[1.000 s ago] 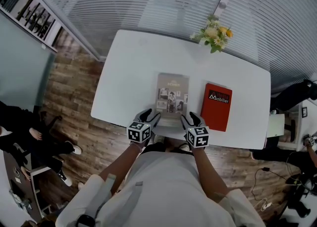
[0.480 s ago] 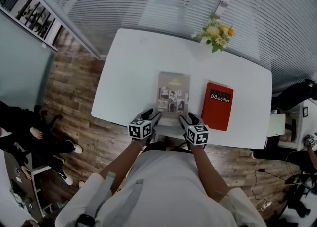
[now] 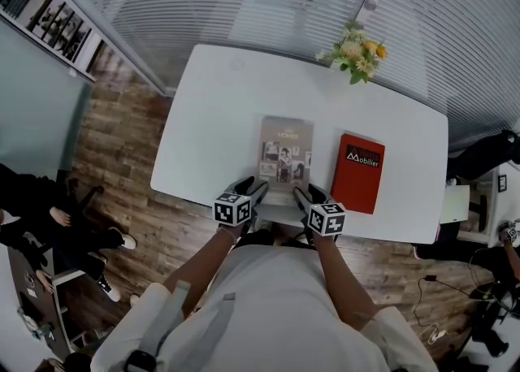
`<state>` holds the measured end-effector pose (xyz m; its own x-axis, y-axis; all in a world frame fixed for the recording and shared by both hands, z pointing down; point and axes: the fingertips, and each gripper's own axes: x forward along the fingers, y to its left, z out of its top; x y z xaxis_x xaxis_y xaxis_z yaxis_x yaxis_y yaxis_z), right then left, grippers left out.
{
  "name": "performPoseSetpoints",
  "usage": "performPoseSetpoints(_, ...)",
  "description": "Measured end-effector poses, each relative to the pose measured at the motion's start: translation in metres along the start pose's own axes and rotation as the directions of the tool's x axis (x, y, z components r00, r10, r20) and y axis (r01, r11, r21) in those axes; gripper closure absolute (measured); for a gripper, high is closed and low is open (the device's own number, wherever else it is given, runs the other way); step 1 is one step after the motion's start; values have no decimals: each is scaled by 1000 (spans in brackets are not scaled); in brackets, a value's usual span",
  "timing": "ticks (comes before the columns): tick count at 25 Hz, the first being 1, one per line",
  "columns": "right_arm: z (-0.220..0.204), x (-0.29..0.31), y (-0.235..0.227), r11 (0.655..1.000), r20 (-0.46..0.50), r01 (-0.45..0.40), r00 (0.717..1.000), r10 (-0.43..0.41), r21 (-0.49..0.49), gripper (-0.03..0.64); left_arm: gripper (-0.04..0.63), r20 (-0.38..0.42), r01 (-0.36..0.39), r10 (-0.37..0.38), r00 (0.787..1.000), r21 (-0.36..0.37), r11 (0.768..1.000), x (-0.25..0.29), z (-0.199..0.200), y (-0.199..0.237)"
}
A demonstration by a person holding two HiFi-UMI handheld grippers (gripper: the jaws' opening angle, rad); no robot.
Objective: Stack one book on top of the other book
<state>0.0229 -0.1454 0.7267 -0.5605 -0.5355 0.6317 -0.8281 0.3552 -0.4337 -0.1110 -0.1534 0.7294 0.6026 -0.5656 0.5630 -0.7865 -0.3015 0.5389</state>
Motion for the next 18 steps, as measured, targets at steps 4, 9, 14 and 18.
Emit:
performPoseSetpoints(4, 0, 0, 1, 1000, 5, -7, 1000, 7, 7, 431, 399, -2, 9, -9, 1000, 7, 1000, 0, 0, -2)
performPoseSetpoints(9, 0, -1, 1, 1000, 9, -7, 1000, 7, 12, 439, 402, -4, 8, -8, 1000, 10, 1000, 1, -1, -3)
performPoseSetpoints(14, 2, -3, 3, 1000, 21, -6, 1000, 6, 3, 445, 403, -1, 4, -4, 1000, 11, 1000, -1, 0, -3)
performPoseSetpoints(18, 4, -5, 4, 1000, 29, -2, 1000, 2, -10, 445, 403, 10, 3, -3, 1000, 8, 1000, -2, 2, -5)
